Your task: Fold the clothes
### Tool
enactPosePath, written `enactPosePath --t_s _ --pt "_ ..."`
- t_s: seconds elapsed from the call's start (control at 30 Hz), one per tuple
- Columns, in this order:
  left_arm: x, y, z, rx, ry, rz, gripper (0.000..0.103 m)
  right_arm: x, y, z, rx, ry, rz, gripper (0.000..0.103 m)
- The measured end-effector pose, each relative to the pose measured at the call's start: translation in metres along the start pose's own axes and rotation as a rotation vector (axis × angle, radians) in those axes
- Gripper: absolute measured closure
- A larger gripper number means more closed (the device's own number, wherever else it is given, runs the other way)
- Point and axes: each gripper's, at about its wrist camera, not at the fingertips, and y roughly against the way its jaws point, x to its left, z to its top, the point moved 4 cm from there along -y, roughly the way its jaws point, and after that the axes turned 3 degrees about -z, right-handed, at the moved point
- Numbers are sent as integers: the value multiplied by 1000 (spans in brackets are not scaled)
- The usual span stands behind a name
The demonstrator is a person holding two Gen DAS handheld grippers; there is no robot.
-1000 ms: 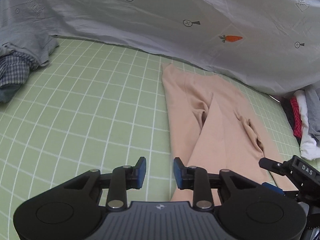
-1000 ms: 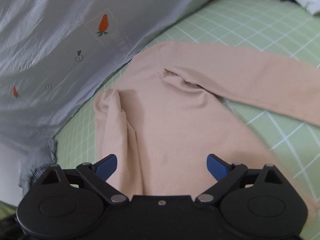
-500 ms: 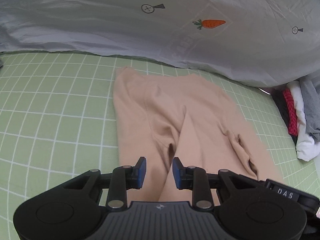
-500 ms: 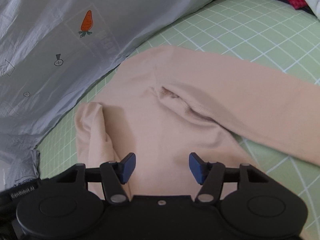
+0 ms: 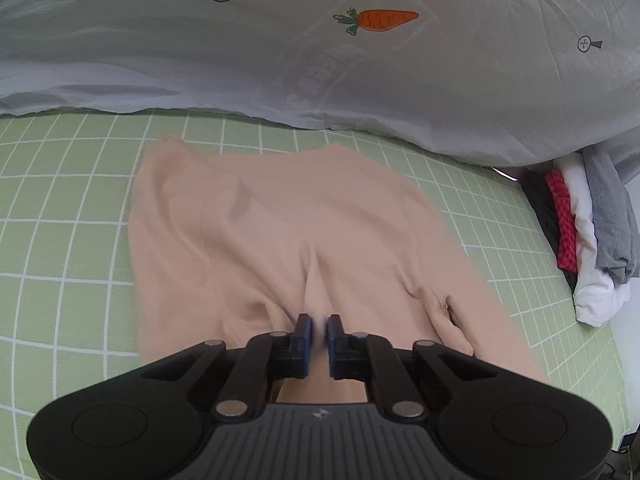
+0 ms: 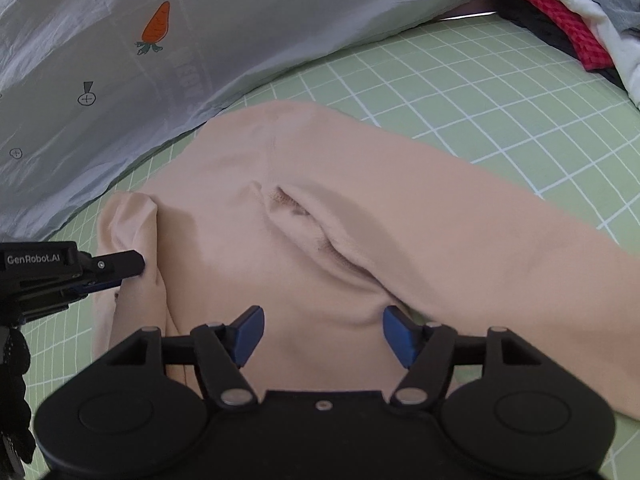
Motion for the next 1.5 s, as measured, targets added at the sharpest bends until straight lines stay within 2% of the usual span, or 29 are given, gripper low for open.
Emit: enactPosePath --t_s 0.1,0.27,0.4,0.57,0.73,0.83,0.93,1.03,1.07,1.1,1.23,1.3,1.37,1.5 --pt "8 7 -3 -26 47 -25 101 3 0 0 0 13 -6 33" --pt "23 32 -5 -91 87 12 101 9 1 -1 -9 38 -24 34" --pt "43 40 -11 -111 158 32 101 20 4 1 -25 56 -23 34" --pt "68 50 -19 -135 245 57 101 51 5 3 -29 81 69 34" --pt "76 49 -20 -143 270 47 101 85 -2 0 4 104 197 36" --pt "76 47 -21 -143 269 41 101 98 -11 -5 31 121 218 44" --pt "75 45 -21 -143 269 34 101 104 -19 -7 48 118 224 56" --pt "76 44 -21 -144 270 32 101 108 -22 -6 52 130 240 81" --pt "76 44 -22 -148 271 34 101 109 -23 -6 51 138 244 93" --pt "75 47 -21 -162 273 39 101 109 -21 -4 42 149 246 98" --pt "70 69 -14 -241 248 53 101 108 7 10 -69 164 260 99" --pt "73 69 -10 -250 275 35 101 105 18 19 -124 167 256 99" --pt "78 57 -13 -229 304 30 101 102 7 21 -121 189 228 99" --pt "78 42 -18 -183 285 35 99 98 -16 18 -50 184 192 98"
